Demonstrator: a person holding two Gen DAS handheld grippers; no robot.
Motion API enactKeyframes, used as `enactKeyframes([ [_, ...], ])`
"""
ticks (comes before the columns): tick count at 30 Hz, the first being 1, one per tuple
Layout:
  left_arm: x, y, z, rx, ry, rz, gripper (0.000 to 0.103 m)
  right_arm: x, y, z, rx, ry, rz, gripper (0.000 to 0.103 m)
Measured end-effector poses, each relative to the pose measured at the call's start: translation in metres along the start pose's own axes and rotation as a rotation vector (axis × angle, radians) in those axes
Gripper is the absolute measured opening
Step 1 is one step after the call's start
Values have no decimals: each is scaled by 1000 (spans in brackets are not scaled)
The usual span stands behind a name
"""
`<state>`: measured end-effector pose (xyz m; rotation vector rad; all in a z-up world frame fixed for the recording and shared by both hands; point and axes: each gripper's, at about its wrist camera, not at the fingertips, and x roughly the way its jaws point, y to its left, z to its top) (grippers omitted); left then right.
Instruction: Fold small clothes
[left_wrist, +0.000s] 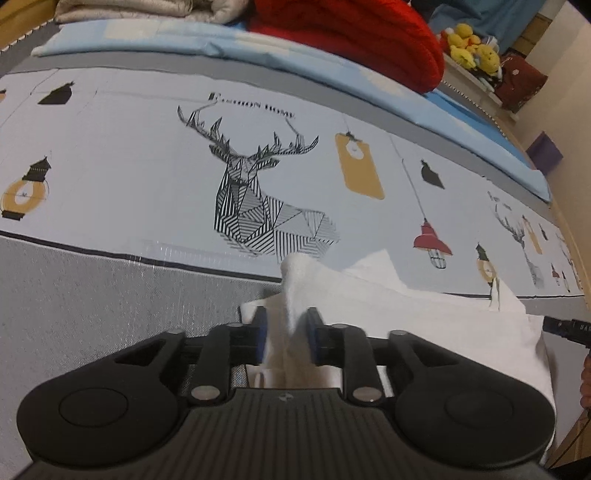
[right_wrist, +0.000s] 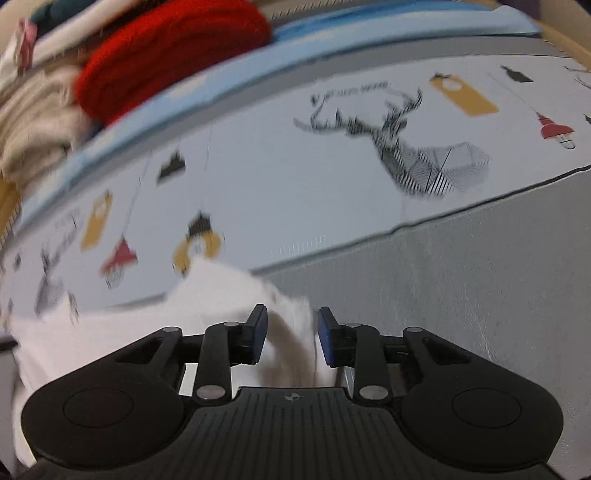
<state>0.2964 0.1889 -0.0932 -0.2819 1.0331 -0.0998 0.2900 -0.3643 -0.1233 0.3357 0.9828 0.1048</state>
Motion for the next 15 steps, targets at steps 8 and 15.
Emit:
enactKeyframes([
  [8, 9, -6, -2, 23, 4, -6, 19, 7, 27, -5, -144, -22, -42, 0],
  [15, -13, -12, 6, 71, -116, -36, 5, -34, 25, 15, -33, -345, -44, 0],
])
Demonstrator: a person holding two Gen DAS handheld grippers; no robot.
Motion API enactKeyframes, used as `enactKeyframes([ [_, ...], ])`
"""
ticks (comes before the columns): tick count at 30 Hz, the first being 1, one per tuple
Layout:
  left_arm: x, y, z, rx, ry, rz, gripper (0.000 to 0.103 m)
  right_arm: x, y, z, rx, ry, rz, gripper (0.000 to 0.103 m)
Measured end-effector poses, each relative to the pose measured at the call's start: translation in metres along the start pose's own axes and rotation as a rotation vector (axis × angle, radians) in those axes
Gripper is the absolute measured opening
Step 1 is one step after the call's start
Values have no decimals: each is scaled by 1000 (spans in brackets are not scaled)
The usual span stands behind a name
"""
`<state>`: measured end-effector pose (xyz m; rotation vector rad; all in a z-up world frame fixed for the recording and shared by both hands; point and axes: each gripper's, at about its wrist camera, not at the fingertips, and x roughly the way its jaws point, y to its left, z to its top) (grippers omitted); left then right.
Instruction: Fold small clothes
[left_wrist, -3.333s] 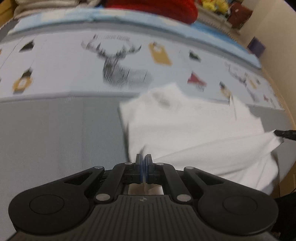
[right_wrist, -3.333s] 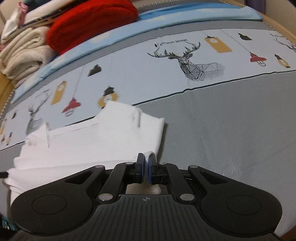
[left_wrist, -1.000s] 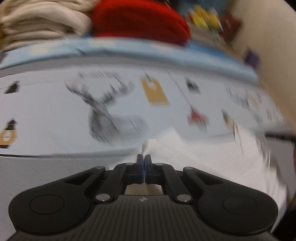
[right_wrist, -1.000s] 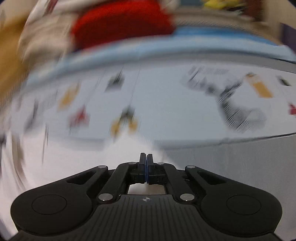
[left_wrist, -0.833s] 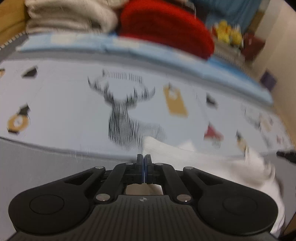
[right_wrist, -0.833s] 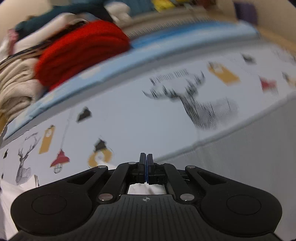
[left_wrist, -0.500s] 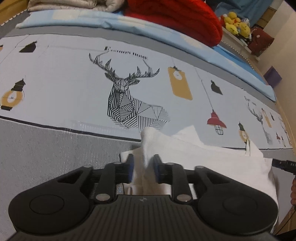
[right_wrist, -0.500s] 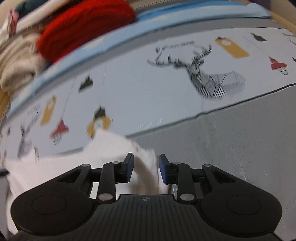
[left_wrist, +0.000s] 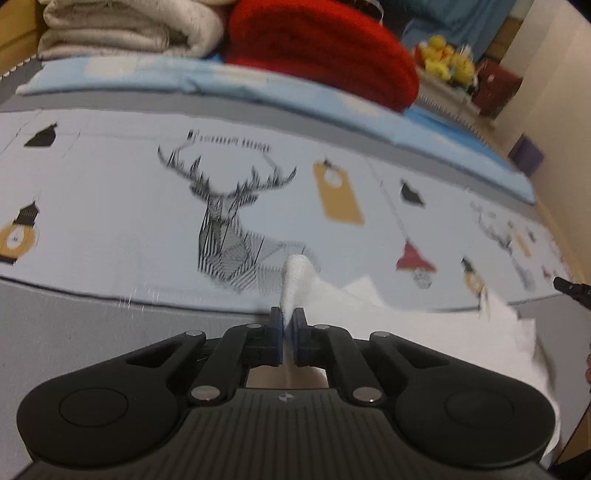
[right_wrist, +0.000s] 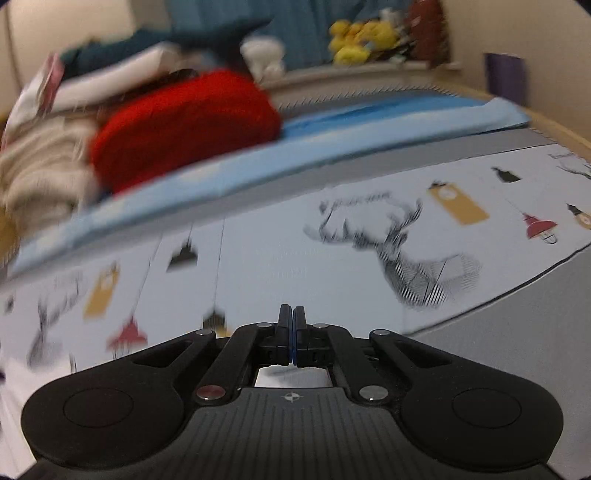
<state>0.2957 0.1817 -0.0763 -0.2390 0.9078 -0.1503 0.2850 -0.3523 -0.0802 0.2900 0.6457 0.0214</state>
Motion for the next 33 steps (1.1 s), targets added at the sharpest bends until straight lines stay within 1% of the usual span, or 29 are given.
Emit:
enactKeyframes([
  [2, 3, -4, 0, 18, 8, 16, 5, 9, -2, -1, 8, 50, -24, 0],
  [3, 7, -5, 0, 18, 24, 23, 6, 15, -3, -2, 15, 98, -25, 3],
  [4, 10, -4, -1, 10, 41, 20, 6, 21, -5, -3, 29, 151, -15, 4],
  [5, 13, -1, -1, -8, 60, 12, 6, 27, -7, -5, 40, 205, 1, 7],
  [6, 16, 2, -1, -27, 80, 4, 11, 30, -10, -8, 43, 240, 3, 12],
  [7, 19, 4, -1, -37, 91, 5, 13, 32, -11, -11, 34, 253, -4, 21],
  [8, 21, 5, -1, -44, 97, 8, 13, 32, -12, -14, 23, 267, -7, 25],
  [9, 22, 6, -1, -50, 103, 9, 13, 35, -15, -17, 24, 296, -3, 33],
  [11, 26, 8, -1, -70, 117, 4, 14, 40, -19, -22, 41, 350, 7, 34],
  [13, 28, 8, -1, -72, 125, 3, 16, 44, -15, -27, 22, 386, 17, 34],
  [16, 30, 5, -2, -53, 133, 11, 19, 45, -2, -32, -58, 394, 11, 33],
  [17, 30, 4, -3, -49, 133, 13, 19, 45, 1, -33, -80, 397, 8, 30],
  [18, 30, 4, -3, -45, 132, 15, 19, 45, 3, -34, -94, 395, 9, 15],
  [19, 30, 3, -3, -41, 132, 17, 19, 44, 4, -34, -98, 393, 17, 10],
  [20, 30, 4, -3, -40, 131, 18, 18, 44, 4, -31, -95, 379, 21, 9],
  [22, 28, 3, -3, -31, 122, 22, 7, 37, 3, -24, -86, 331, 29, 8],
  [23, 26, 3, -3, -28, 114, 24, 7, 33, 2, -20, -71, 303, 35, 7],
  [25, 21, 4, 0, -36, 88, 22, 5, 20, 0, -7, -28, 203, 19, 7],
  [27, 12, 6, 5, -53, 29, 12, 5, 3, -2, 6, 37, 68, 47, 7],
  [28, 7, 5, 7, -53, -8, 13, 4, -1, 0, 10, 49, 16, 45, 7],
  [29, 5, 5, 8, -46, -37, 25, 5, -2, 2, 12, 56, -17, 39, 7],
  [30, 3, 4, 9, -40, -65, 44, 5, 1, 4, 13, 68, -24, 31, 8],
  [32, 6, 5, 11, -55, -69, 70, 7, 14, 4, 12, 96, 14, -13, 12],
  [33, 9, 6, 11, -72, -56, 98, 13, 21, 4, 9, 108, 47, -47, 14],
])
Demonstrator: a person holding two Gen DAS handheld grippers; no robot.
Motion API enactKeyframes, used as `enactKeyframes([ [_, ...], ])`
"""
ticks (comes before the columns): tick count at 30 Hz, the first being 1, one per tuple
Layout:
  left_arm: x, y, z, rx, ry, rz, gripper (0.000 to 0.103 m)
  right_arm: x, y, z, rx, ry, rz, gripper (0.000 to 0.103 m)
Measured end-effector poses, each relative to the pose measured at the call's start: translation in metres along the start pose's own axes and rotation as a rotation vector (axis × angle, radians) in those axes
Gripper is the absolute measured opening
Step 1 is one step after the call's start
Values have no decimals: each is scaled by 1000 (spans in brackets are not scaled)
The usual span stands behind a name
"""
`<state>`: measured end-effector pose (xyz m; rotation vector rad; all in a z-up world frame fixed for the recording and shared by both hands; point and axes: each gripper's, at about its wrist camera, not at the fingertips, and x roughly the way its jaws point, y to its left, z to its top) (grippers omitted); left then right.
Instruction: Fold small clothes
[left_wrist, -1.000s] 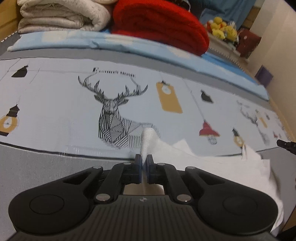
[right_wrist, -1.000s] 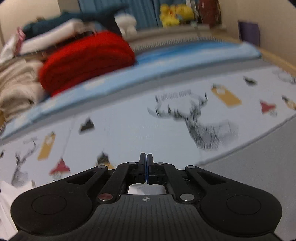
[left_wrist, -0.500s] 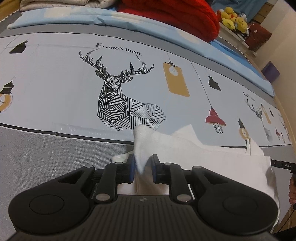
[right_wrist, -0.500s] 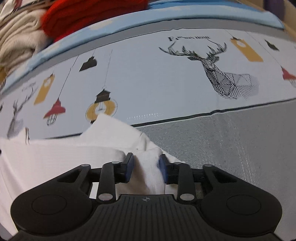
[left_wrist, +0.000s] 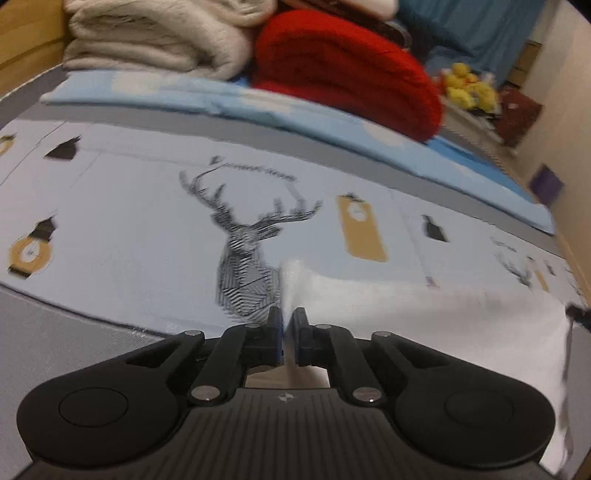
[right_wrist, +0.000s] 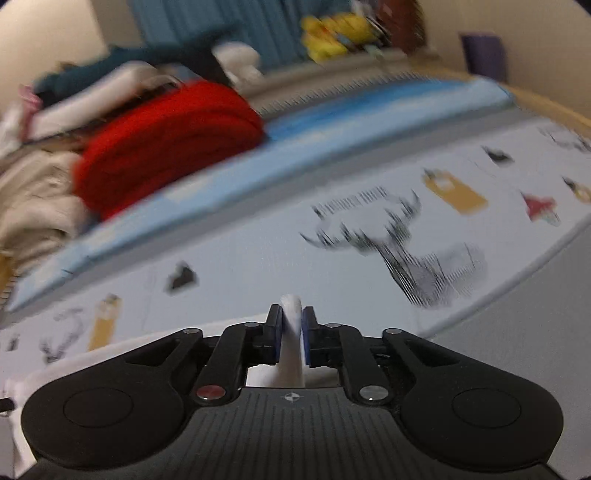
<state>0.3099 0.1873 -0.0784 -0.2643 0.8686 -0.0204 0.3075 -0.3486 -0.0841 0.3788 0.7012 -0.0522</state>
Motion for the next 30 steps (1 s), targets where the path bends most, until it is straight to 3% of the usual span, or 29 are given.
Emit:
enactKeyframes([
  [1, 2, 2, 0, -12, 24, 4, 32, 5, -1, -2, 6, 30, -26, 14],
  [3, 4, 6, -3, -30, 83, -40, 44, 11, 1, -7, -5, 88, -48, 15],
  [6, -3, 4, -8, 23, 106, -46, 43, 10, 7, -18, -88, 176, -34, 22],
  [9, -14, 3, -17, 54, 158, -130, 43, 2, 11, -32, -175, 258, 0, 24],
  [12, -26, -10, -35, 188, 214, -180, 43, -7, 9, -48, -240, 341, -12, 24],
  [14, -29, -16, -53, 284, 274, -180, 34, -12, 4, -61, -282, 394, -31, 24],
  [15, -28, -18, -63, 325, 319, -154, 19, -14, 2, -68, -306, 416, -53, 24],
  [16, -25, -17, -75, 363, 369, -103, 16, -18, -1, -74, -325, 429, -71, 25],
  [18, -33, -13, -86, 370, 382, -74, 16, -31, -7, -79, -318, 428, -66, 26],
  [22, -63, -6, -94, 310, 357, -170, 17, -54, -17, -87, -267, 452, -5, 28],
  [26, -62, -9, -124, 398, 469, -146, 17, -64, -18, -106, -334, 526, -16, 28],
  [28, -63, -9, -133, 466, 484, -126, 7, -68, -19, -110, -348, 541, -10, 27],
  [30, -74, -5, -131, 442, 471, -155, 4, -75, -24, -108, -311, 545, 13, 4],
])
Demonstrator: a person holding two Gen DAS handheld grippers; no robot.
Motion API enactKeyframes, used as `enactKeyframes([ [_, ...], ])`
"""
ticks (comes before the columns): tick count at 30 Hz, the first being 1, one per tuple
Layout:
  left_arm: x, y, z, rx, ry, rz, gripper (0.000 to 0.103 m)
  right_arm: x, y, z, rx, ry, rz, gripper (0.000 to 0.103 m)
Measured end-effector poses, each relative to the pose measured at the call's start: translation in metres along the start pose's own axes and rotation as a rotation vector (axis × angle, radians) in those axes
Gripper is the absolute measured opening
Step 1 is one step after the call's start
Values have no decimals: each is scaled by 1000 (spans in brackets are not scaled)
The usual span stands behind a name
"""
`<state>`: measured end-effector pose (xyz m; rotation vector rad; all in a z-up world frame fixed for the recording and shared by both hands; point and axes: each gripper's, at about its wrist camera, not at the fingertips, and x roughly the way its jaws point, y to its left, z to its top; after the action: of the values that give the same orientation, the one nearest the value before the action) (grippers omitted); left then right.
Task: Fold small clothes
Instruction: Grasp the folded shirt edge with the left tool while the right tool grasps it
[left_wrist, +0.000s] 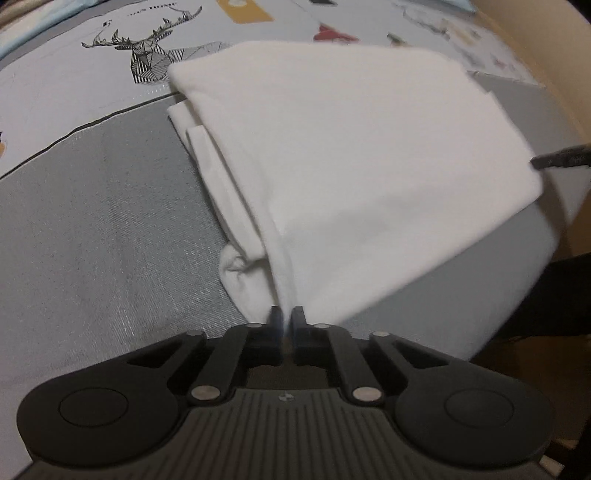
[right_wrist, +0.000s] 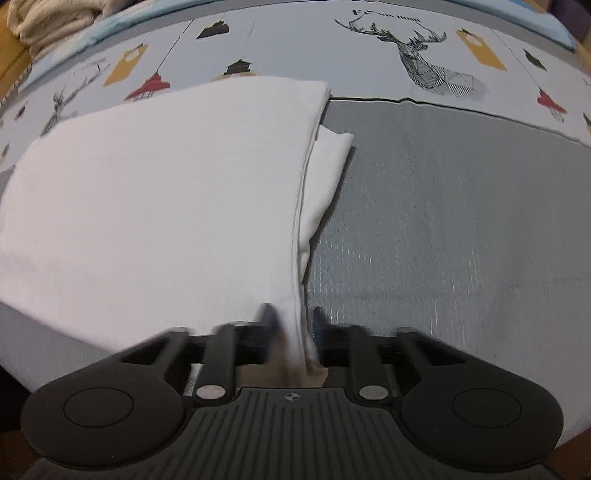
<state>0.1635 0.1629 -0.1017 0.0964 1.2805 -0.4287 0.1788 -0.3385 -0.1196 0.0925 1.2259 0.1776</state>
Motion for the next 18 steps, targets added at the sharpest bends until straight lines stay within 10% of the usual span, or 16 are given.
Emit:
enactKeyframes([
  [6, 0, 5, -11, -19, 52, 50, 4, -3, -1, -5, 9, 37, -6, 3],
  [11, -27, 7, -4, -59, -54, 29, 10, -14, 9, 0, -21, 11, -64, 5],
  [18, -52, 26, 17, -241, -212, 77, 34, -116, 36, 16, 10, -461, -97, 11],
])
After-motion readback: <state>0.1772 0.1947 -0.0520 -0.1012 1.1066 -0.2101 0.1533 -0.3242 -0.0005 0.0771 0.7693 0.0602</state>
